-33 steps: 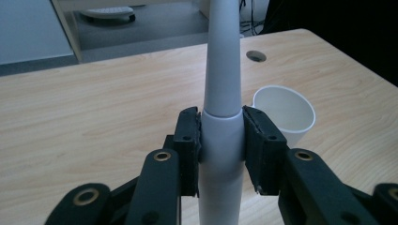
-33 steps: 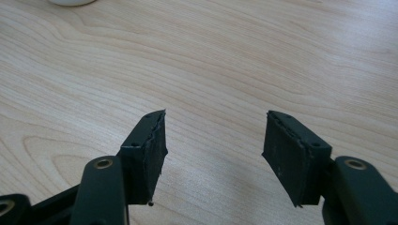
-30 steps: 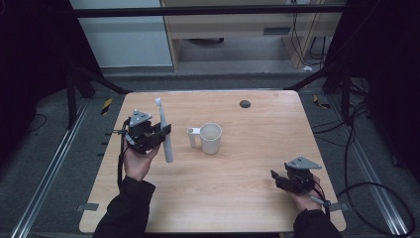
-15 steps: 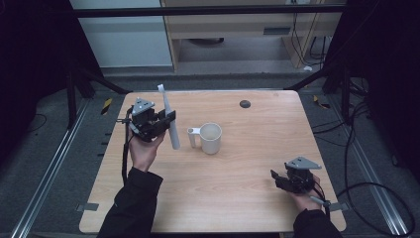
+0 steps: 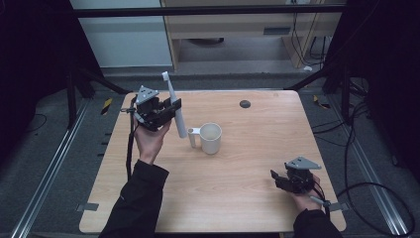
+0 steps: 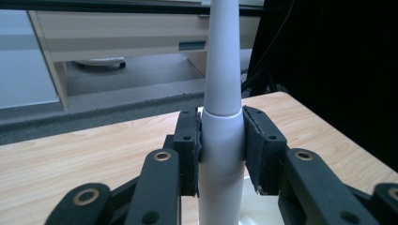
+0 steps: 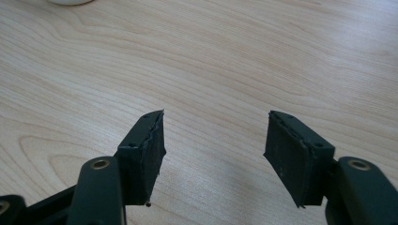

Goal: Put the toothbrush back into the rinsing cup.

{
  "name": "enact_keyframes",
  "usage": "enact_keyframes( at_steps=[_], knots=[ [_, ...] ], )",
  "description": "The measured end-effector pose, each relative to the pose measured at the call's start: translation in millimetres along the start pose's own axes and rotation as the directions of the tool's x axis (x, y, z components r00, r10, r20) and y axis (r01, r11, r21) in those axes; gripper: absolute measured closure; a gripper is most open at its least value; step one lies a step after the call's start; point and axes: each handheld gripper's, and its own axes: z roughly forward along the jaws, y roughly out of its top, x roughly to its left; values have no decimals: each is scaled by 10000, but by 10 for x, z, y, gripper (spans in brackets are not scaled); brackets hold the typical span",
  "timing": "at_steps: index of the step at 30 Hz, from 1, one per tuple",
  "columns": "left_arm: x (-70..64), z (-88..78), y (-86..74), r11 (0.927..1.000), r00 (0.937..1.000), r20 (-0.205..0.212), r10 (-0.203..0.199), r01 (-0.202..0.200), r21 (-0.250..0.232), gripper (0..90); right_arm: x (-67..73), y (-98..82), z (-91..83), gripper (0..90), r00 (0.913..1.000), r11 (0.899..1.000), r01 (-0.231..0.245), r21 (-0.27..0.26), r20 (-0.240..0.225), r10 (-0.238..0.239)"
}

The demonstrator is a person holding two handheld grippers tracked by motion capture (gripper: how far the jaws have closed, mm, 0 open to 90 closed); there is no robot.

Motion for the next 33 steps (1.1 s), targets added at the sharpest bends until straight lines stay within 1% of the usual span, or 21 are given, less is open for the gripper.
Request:
enact_keyframes(
  at_steps=[3, 4, 7, 11, 14, 16, 20, 25, 33],
  knots=[
    [-35, 46, 26, 9999, 9999, 111, -35, 37, -122, 672, -3, 1, 5, 378, 10000, 10000, 1, -16, 4, -1],
    [-65, 82, 46, 9999, 9998, 215, -21, 24, -145, 671, -4, 0, 8, 378, 10000, 10000, 33, -14, 6, -33],
    [-97, 121, 62, 9999, 9997, 256, 26, -22, -158, 671, -4, 1, 5, 377, 10000, 10000, 25, -34, -7, -25],
    [-154, 195, 92, 9996, 9992, 408, 37, -26, -271, 671, -7, 1, 1, 375, 10000, 10000, -67, -34, -7, 67],
    [-209, 260, 109, 9995, 9987, 496, 125, -110, -302, 672, -12, -1, 2, 374, 10000, 10000, -40, -45, 4, 40],
    [-221, 276, 110, 9994, 9985, 532, 128, -111, -329, 671, -13, -1, 2, 374, 10000, 10000, -51, -44, 3, 51],
    [-273, 352, 111, 9995, 9977, 654, 180, -162, -275, 671, -11, -1, 1, 374, 10000, 9999, -84, -67, -12, 84],
    [-314, 428, 102, 9992, 9969, 770, 180, -151, -380, 671, -16, -3, 0, 374, 10000, 9999, -71, -82, 17, 71],
    [-360, 597, 2, 9995, 9960, 858, 255, -237, -223, 671, -14, -4, 1, 374, 10000, 10000, -52, -81, -12, 52]
  ],
)
